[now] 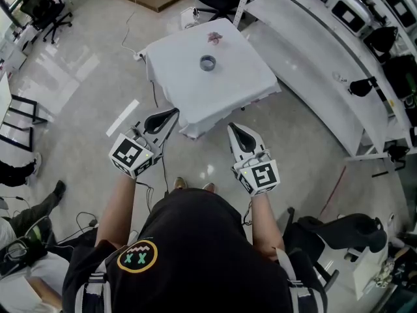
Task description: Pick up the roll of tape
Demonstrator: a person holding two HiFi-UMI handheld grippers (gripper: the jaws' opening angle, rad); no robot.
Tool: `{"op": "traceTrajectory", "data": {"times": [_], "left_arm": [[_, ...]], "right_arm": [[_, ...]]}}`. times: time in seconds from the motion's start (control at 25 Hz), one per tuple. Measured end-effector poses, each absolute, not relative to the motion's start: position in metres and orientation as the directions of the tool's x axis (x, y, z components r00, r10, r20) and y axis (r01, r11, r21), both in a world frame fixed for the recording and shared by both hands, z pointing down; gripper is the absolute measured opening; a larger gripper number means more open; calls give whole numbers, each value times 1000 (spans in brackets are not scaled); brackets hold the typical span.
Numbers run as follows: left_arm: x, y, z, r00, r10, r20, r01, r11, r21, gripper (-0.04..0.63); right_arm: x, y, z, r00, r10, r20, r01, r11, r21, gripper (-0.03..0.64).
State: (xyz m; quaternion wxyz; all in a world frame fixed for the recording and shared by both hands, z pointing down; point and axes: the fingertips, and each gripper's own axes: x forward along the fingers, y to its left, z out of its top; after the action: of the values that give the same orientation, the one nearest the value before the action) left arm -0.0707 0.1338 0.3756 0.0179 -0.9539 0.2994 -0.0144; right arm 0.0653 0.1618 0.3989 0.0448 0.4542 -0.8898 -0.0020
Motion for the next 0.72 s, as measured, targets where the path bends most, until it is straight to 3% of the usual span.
{"op": "traceTrajectory", "data": {"times": [0.36, 0.72], "left_arm": [[-68, 132, 377, 819, -574, 22, -573, -819, -38, 15], [-62, 131, 376, 824, -567, 22, -566, -823, -46, 15]], "right_arm": [[73, 157, 401, -562, -824, 73, -825, 565, 27, 25], [73, 156, 403, -577, -813, 81, -815, 580, 14, 134]]}}
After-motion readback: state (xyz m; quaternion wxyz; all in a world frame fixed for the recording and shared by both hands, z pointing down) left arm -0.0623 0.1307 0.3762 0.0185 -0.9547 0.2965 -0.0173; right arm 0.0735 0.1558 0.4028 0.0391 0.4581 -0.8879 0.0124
